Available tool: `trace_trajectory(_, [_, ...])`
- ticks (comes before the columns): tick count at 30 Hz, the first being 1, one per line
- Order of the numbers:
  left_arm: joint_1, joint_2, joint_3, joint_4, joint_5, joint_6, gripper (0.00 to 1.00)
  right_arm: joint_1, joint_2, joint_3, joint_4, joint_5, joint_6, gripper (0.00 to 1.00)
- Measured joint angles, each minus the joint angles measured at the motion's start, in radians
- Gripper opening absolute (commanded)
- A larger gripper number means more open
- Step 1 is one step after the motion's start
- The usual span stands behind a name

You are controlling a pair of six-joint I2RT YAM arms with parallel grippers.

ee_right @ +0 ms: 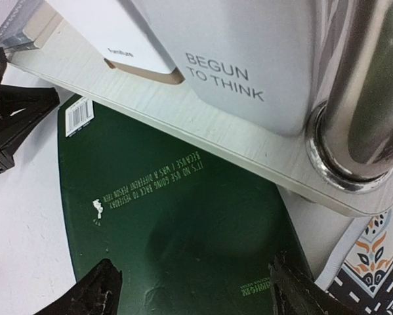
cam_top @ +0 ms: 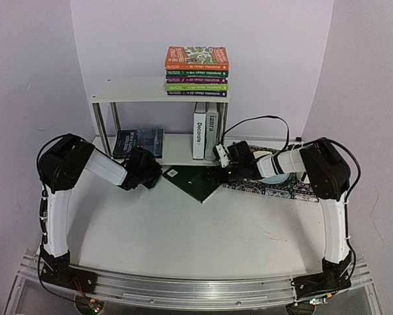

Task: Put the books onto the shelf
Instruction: Adjust the book at the center of the board.

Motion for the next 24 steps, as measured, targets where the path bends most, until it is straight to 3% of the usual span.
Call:
trace_trajectory(10, [0.0,0.0,-0.004,0.007,0.002,0.001,0.0,-0.006,-0.013,-0.036,0.047,0.045,-0.017,0.85])
trace_trajectory(24, [-0.001,-0.001,-0.015,0.029,0.01,0.008,0.0,-0.016,-0.004,0.005,-0.044,0.064,-0.112,0.84])
